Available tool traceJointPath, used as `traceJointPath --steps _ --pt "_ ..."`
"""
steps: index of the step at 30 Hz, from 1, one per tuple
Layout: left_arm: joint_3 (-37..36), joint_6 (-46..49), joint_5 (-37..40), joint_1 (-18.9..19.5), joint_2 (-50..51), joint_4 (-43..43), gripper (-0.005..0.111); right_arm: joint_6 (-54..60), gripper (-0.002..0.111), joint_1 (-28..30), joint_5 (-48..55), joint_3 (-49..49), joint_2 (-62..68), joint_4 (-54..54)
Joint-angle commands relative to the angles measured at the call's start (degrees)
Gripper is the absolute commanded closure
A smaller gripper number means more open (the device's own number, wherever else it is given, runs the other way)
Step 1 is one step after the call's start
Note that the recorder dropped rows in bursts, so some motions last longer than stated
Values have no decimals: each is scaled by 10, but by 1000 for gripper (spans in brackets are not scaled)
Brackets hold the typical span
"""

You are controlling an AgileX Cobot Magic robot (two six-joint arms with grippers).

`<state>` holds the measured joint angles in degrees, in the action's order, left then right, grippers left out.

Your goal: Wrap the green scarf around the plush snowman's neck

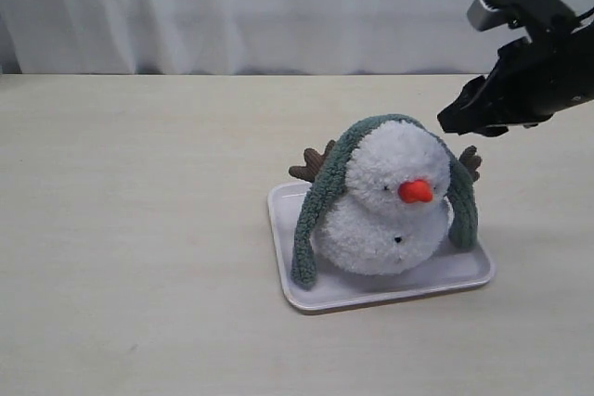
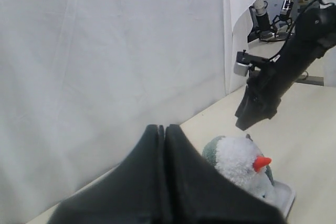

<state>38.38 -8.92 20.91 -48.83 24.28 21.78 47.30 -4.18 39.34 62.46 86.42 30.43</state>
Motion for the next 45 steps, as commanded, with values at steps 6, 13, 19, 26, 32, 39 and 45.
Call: traceJointPath --steps 6,13,19,26,32,39,45 --pt "-1 -1 2 0 -1 -3 107 15 63 0 87 -56 -68 -66" --pt "-1 -1 14 0 -1 4 107 20 50 0 -80 -194 -68 -110" --pt "-1 -1 15 0 -1 5 107 15 46 0 -186 -229 -39 -97" --pt "-1 -1 12 0 -1 5 107 98 46 0 -221 -225 16 -5" --pt "-1 -1 11 0 -1 5 107 249 46 0 -259 -225 41 140" --pt "-1 -1 10 0 -1 5 107 285 60 0 -304 -225 80 220" --pt "-1 -1 10 0 -1 4 107 285 104 0 -297 -225 62 246"
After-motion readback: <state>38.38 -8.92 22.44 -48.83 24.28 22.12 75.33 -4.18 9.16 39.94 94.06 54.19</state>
